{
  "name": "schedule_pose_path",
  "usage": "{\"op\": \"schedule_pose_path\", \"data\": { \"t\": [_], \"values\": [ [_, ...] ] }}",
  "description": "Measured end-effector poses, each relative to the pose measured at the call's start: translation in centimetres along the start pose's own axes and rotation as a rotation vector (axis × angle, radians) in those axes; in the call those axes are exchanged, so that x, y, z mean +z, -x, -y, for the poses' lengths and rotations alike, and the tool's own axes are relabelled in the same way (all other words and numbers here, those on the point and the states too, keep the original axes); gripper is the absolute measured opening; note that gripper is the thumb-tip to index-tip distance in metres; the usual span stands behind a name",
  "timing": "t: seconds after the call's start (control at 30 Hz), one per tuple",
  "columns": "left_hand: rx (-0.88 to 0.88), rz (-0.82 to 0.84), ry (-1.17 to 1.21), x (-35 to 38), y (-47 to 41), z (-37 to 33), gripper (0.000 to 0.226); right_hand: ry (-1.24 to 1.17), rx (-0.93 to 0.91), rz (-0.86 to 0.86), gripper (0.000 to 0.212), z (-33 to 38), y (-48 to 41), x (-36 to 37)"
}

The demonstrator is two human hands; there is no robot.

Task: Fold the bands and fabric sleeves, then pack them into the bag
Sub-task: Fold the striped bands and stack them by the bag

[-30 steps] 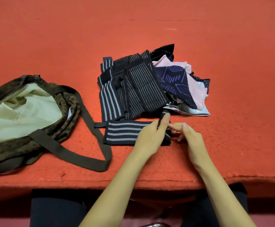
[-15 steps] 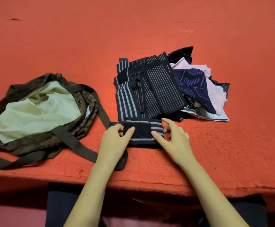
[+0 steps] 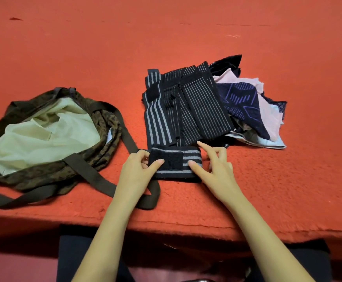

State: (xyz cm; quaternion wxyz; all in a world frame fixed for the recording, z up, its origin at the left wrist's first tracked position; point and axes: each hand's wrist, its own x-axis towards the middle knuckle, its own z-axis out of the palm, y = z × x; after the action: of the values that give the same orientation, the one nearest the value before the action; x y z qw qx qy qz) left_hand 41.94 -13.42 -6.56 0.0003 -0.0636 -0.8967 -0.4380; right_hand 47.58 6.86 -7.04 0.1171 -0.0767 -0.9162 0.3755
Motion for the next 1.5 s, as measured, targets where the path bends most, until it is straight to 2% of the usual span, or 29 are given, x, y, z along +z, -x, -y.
{"op": "schedule_pose_path", "data": {
  "t": [0.13, 0.23, 0.37, 0.43, 0.47, 0.53, 0.6, 0.67, 0.73, 0.83, 0.9, 0.97, 1.07, 1.1, 1.2, 1.27, 1.37, 1.43, 1.5],
  "values": [
    [-0.015, -0.007, 0.007, 0.6, 0.1, -0.1, 0.027, 0.119, -0.005, 0.062, 0.058, 0.6, -0.8, 1.0],
    [0.023, -0.025, 0.026, 0.6, 0.8, -0.3, 0.032, -0.093, -0.035, 0.044, 0.051, 0.6, -0.6, 0.8],
    [0.083, -0.061, 0.059, -1.1, 1.7, 0.5, 0.023, -0.378, -0.107, -0.179, 0.048, -0.3, 0.0, -0.2],
    [0.141, -0.109, -0.011, -2.2, 1.9, 1.3, 0.024, -0.430, -0.082, -0.202, 0.046, -0.6, -0.1, -0.4],
    [0.168, -0.079, -0.051, -2.7, 2.0, 1.5, 0.034, -0.424, -0.076, -0.189, 0.045, -0.6, -0.1, -0.3],
    [0.215, 0.134, -0.189, -3.3, 2.2, 1.5, 0.062, -0.404, -0.073, -0.162, 0.044, -0.6, -0.2, -0.1],
    [0.245, 0.329, -0.383, -3.3, 2.6, 1.1, 0.077, -0.402, -0.075, -0.152, 0.044, -0.7, -0.2, -0.1],
    [0.267, 0.373, -0.518, -3.1, 2.7, 0.8, 0.070, -0.410, -0.072, -0.149, 0.044, -0.9, -0.2, -0.1],
    [0.291, 0.376, -0.582, -3.1, 2.6, 0.7, 0.053, -0.417, -0.067, -0.146, 0.043, -0.9, -0.1, -0.1],
    [0.289, 0.446, -0.534, -3.1, 2.5, 0.4, 0.029, -0.417, -0.068, -0.144, 0.042, -0.8, 0.0, -0.2],
    [0.309, 0.356, -0.551, -3.2, 1.3, 0.5, 0.024, -0.420, -0.067, -0.150, 0.041, -0.6, 0.0, -0.2],
    [0.299, 0.137, -0.648, -3.4, -1.6, 0.7, 0.024, -0.407, -0.067, -0.160, 0.042, -0.6, 0.1, -0.2],
    [0.370, -0.161, -0.888, -4.2, -6.6, 0.3, 0.009, -0.368, -0.076, -0.171, 0.045, -0.6, 0.3, 0.0],
    [0.379, -0.206, -1.001, -4.5, -7.9, 0.2, 0.007, -0.358, -0.074, -0.171, 0.047, -0.6, 0.3, 0.0],
    [0.289, -0.164, -1.277, -5.1, -11.0, 0.9, 0.025, -0.329, -0.084, -0.175, 0.050, -0.6, 0.3, 0.0],
    [0.229, -0.157, -1.383, -5.4, -11.1, 0.9, 0.020, -0.326, -0.089, -0.176, 0.049, -0.7, 0.3, 0.1],
    [0.190, -0.143, -1.178, -5.0, -10.2, -0.4, 0.016, -0.335, -0.088, -0.172, 0.046, -0.6, 0.2, 0.1],
    [0.186, -0.161, -0.880, -4.0, -7.9, -2.8, 0.018, -0.326, -0.088, -0.172, 0.046, -0.5, 0.1, 0.1],
    [0.098, -0.035, -0.532, -2.1, -5.1, -4.5, 0.032, -0.321, -0.087, -0.175, 0.049, -0.4, 0.1, 0.1]
  ]
}}
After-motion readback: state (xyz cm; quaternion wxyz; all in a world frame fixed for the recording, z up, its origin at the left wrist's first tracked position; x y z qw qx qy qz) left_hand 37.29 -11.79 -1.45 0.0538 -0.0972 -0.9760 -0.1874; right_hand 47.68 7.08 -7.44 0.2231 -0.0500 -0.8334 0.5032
